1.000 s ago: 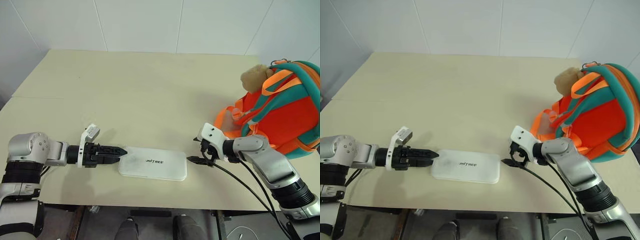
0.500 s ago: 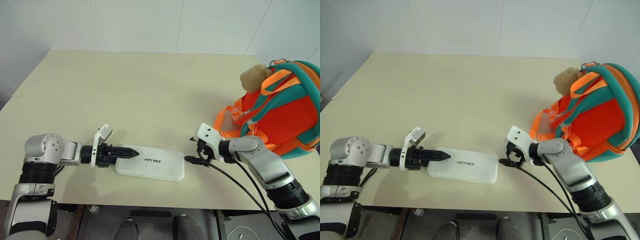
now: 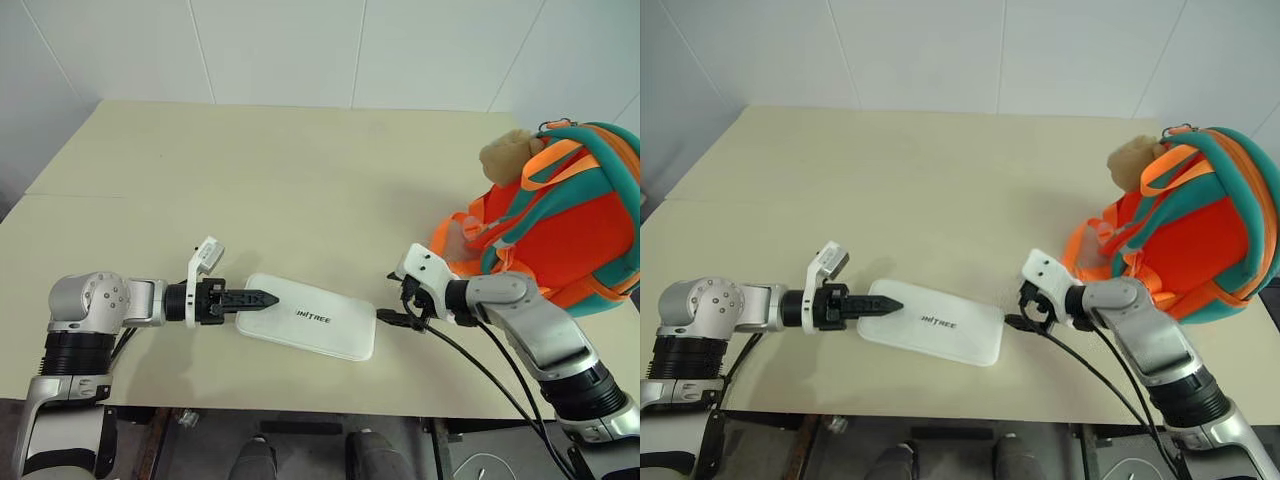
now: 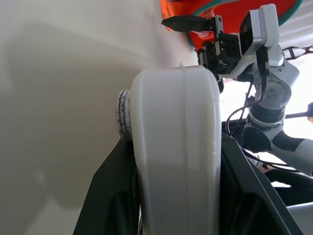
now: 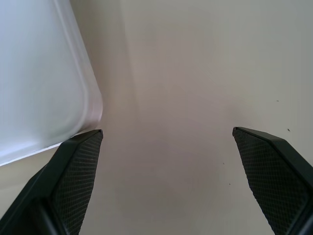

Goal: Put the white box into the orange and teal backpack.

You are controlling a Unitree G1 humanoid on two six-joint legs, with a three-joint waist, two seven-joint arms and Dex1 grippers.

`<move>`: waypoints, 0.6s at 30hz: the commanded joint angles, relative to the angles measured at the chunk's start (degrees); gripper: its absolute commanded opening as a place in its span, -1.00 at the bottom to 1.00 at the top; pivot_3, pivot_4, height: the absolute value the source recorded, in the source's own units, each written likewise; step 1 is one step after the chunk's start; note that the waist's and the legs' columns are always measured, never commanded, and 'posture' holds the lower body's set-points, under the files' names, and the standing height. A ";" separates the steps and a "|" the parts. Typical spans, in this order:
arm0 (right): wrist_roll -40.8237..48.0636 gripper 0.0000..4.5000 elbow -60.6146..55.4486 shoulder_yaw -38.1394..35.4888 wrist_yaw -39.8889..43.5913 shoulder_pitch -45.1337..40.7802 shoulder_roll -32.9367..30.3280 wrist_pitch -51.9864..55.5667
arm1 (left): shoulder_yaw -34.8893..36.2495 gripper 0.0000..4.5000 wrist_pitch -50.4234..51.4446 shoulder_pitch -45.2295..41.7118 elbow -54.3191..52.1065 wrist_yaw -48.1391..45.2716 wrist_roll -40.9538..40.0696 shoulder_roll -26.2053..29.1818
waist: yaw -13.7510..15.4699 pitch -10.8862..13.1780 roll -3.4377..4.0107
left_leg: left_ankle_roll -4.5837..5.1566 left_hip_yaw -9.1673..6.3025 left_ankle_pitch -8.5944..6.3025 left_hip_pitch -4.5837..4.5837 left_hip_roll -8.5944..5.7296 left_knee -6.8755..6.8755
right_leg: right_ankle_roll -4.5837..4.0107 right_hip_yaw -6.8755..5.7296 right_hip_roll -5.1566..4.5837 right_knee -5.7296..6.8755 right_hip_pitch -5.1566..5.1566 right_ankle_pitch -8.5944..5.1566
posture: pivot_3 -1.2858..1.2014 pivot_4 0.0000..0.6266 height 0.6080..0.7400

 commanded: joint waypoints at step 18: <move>10.96 1.00 -15.32 -29.75 -8.41 12.82 -6.01 11.85 | -11.84 -0.41 -6.21 -5.54 2.51 -9.25 6.18 11.99 | -0.15 0.00 0.00 | 0.02 -0.01 -0.01 0.02 0.01 -0.21 | -0.05 0.01 0.03 -0.20 0.00 -0.01 | 0.03 -0.52 1.00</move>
